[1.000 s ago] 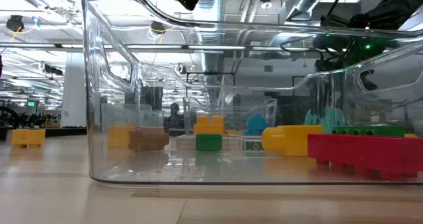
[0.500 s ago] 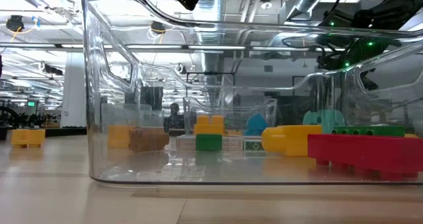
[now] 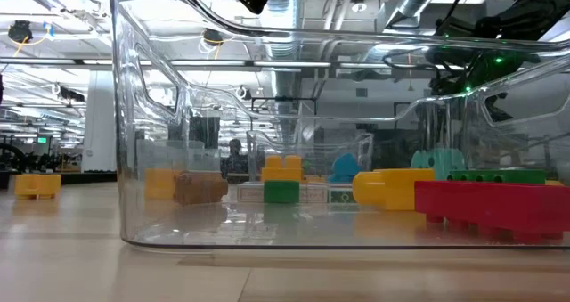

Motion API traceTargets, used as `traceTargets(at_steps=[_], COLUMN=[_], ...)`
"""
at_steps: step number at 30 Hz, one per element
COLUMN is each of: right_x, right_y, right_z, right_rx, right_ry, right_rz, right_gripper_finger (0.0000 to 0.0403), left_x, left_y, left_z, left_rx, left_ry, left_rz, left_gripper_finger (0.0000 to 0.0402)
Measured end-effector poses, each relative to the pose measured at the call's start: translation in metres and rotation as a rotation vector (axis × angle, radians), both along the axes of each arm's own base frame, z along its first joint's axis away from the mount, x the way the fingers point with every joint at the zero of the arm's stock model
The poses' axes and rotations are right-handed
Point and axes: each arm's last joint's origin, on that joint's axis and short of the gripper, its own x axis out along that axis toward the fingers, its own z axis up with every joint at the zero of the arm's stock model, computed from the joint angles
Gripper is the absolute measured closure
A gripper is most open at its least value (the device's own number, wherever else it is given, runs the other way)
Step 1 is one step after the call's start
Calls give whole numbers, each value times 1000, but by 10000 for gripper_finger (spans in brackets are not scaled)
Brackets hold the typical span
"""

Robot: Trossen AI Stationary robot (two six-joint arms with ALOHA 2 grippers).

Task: Pick & Place Toys
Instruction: Put the light blue die into the top transparent bin

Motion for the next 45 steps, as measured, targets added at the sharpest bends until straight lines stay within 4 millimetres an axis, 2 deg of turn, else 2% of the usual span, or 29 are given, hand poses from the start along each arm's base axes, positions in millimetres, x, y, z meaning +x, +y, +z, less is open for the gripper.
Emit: traceTargets(at_steps=[14,45], right_x=[-1,0], right_y=[1,1], right_z=[-1,-1], right_rx=[52,31], right_ry=[-18,-21], right_rz=[4,-2], right_gripper_finger=[3,3], left_x=[0,0], left_y=[0,0], left_z=[0,0], left_rx=[0,0], left_ry=[0,0], left_rz=[0,0], left_gripper_finger=[211,211])
